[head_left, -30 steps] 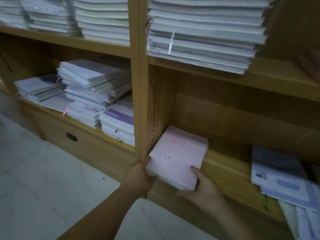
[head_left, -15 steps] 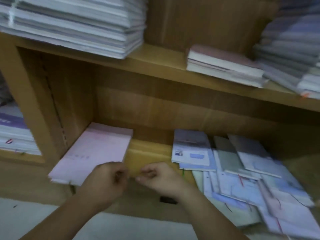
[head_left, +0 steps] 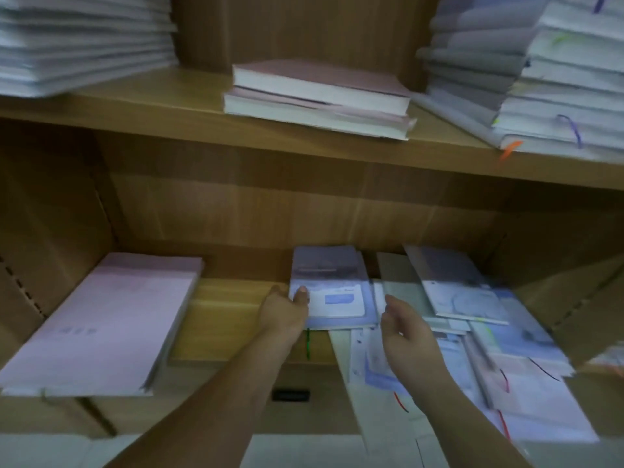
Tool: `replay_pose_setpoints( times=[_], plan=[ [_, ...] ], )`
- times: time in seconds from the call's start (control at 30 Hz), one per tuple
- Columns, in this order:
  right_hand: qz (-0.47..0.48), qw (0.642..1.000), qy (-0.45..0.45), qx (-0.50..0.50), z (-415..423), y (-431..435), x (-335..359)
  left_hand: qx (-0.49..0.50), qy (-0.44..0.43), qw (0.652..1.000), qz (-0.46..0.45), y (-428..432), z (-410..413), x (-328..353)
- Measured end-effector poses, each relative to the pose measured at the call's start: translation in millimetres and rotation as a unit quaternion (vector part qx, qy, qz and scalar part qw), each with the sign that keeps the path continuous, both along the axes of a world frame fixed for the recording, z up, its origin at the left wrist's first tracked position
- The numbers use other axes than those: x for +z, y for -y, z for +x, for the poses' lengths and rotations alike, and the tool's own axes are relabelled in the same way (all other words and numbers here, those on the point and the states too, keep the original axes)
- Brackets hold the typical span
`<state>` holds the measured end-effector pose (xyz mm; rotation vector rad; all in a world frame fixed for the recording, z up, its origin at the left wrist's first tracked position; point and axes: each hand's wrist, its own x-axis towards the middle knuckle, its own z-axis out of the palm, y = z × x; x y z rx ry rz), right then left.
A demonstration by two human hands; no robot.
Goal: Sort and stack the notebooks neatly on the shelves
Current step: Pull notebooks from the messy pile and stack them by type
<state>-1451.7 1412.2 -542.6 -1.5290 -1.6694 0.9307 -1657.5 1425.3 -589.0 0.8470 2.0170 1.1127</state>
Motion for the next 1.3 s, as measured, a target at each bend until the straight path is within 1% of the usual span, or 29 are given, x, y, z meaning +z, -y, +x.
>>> replay_pose_setpoints(
  times=[0.07,0.13,0.2,0.23,0.3,0.33,0.37,0.5,0.57,0.63,0.7,0.77,0.87,0.93,1.0,1.07,1.13,1.2,1.27,1.3],
  plan=[
    [-0.059,0.998,-0.006,0.022,-4,-6,0,-0.049,-0.066,0.996,-0.024,-6,8,-2],
    [-0.086,0.996,-0.008,0.036,-9,-14,0,-0.070,-0.123,0.988,-0.053,-8,18,-8],
    [-0.095,0.994,-0.050,0.018,-11,-21,-2,-0.070,-0.129,0.988,-0.044,-9,23,-10],
    [-0.098,0.993,-0.067,0.002,-11,-23,-3,-0.068,-0.094,0.993,-0.024,-9,24,-8],
    [-0.120,0.988,-0.095,-0.031,-8,-27,-7,-0.044,0.053,0.997,0.020,-7,22,4],
    [-0.131,0.984,-0.115,-0.042,-6,-29,-7,-0.033,0.128,0.991,0.028,-3,22,15],
    [-0.138,0.980,-0.134,-0.050,-4,-29,-5,-0.029,0.182,0.983,0.027,3,24,27],
    [-0.148,0.972,-0.177,-0.049,-1,-24,12,-0.048,0.222,0.972,0.060,33,26,52],
    [-0.176,0.968,-0.177,-0.021,-3,-16,17,-0.049,0.293,0.952,0.075,53,21,58],
    [-0.214,0.953,-0.211,0.022,-8,-7,22,-0.079,0.334,0.936,0.082,74,15,63],
    [-0.233,0.935,-0.257,0.067,-14,5,29,-0.136,0.293,0.943,0.085,93,5,60],
    [-0.188,0.941,-0.264,0.100,-20,16,32,-0.173,0.200,0.961,0.085,114,-7,55],
    [-0.120,0.957,-0.225,0.137,-32,36,34,-0.194,0.078,0.975,0.078,139,-20,53],
    [-0.092,0.962,-0.191,0.171,-43,48,36,-0.171,0.005,0.983,0.064,150,-29,60],
    [-0.047,0.971,-0.153,0.177,-54,53,35,-0.157,-0.041,0.984,0.072,155,-39,58],
    [-0.002,0.979,-0.127,0.161,-64,51,30,-0.143,-0.070,0.982,0.097,152,-46,55],
    [0.012,0.982,-0.113,0.149,-73,47,26,-0.129,-0.073,0.982,0.118,146,-51,56],
    [-0.007,0.984,-0.109,0.140,-82,40,16,-0.117,-0.069,0.984,0.113,142,-52,57],
    [-0.048,0.983,-0.122,0.130,-89,36,3,-0.123,-0.084,0.985,0.081,139,-51,49],
    [-0.061,0.984,-0.113,0.126,-91,38,-3,-0.125,-0.083,0.987,0.053,136,-53,43]
  ],
)
